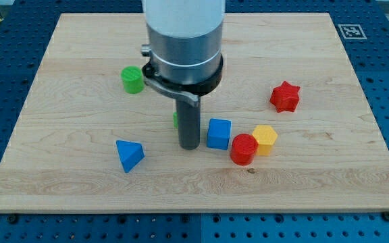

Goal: Move the green star closer to the green circle

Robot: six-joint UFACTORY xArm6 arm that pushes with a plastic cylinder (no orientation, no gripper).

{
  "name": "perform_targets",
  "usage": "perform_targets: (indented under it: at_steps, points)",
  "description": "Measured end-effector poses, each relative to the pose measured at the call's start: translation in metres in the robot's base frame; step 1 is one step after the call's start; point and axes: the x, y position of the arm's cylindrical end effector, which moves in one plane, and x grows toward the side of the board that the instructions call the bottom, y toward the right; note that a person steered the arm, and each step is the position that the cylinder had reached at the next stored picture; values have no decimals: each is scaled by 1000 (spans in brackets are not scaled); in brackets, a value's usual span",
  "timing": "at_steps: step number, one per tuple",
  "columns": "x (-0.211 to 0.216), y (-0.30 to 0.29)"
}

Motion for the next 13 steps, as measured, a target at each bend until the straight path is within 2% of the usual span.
perform_targets:
  at_steps: [2,5,6,7,8,9,11,12,13]
  points:
    - [-27,4]
    - [-90,-45]
    - [-78,-43]
    - [-75,-16]
    - [-111,-2]
    - [-128,-1]
    - [-131,-58]
    - [-134,-33]
    - [-114,18]
